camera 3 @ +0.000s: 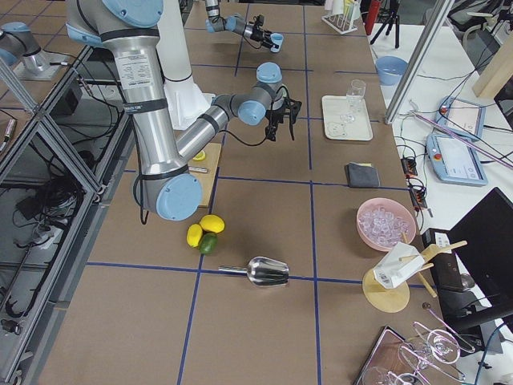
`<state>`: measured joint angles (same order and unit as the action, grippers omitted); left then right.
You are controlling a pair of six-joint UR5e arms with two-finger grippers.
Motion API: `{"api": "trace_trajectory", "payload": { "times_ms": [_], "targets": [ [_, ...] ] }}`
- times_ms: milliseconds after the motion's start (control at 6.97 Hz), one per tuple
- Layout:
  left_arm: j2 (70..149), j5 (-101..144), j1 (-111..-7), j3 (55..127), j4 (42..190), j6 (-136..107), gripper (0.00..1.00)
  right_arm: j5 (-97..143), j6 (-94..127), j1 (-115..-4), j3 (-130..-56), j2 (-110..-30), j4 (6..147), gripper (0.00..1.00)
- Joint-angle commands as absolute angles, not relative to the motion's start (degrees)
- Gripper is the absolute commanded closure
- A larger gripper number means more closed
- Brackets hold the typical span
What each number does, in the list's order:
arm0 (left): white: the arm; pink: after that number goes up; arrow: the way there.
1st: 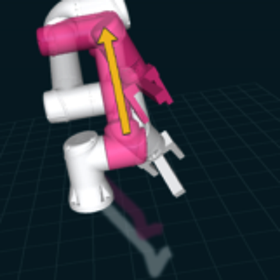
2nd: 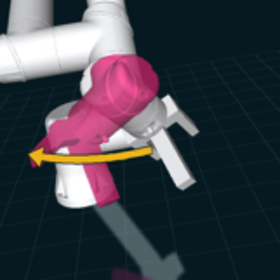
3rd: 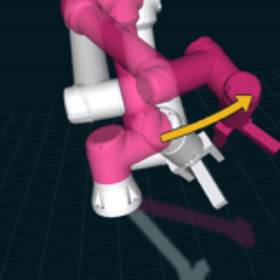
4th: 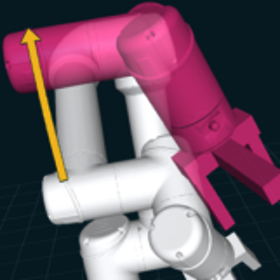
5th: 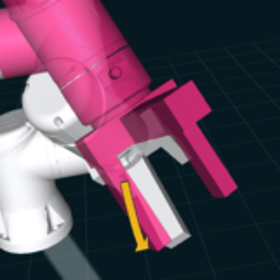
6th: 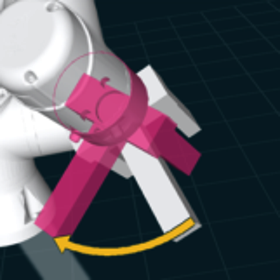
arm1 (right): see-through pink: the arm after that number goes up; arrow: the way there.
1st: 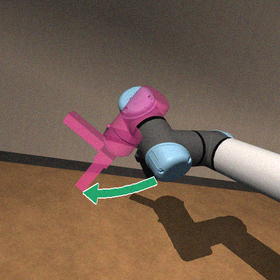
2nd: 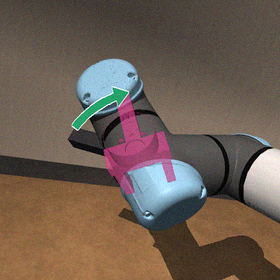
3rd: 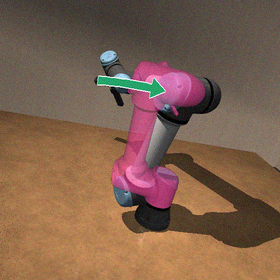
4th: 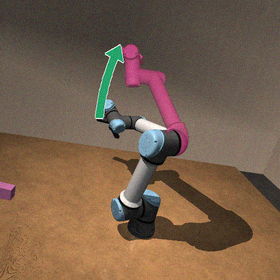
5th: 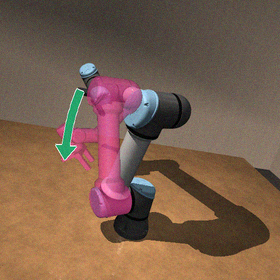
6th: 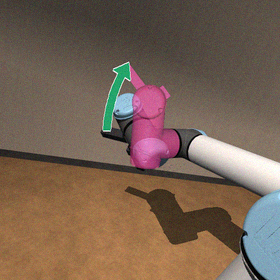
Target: Pour ice into bowl
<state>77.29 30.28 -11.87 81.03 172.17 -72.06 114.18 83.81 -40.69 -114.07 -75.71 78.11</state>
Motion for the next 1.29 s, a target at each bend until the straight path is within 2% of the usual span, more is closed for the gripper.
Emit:
{"api": "trace_trajectory", "payload": {
  "times_ms": [0,287,430,1148],
  "targets": [
    [76.82,34.34,-11.87,81.38,172.62,-71.98,0.0,114.34,83.76,-40.78,-114.17,-75.76,78.13,0.0],
    [73.77,40.57,-11.86,84.17,172.7,-71.9,0.0,114.35,83.85,-40.78,-114.43,-75.76,78.13,0.0],
    [68.87,43.65,-11.87,90.46,172.27,-71.89,0.0,114.35,83.85,-40.87,-114.52,-75.76,78.13,0.0],
    [65.67,54.65,-10.99,93.59,172.09,-69.79,0.0,114.52,84.02,-41.13,-116.71,-76.29,78.22,0.0]
  ]
}}
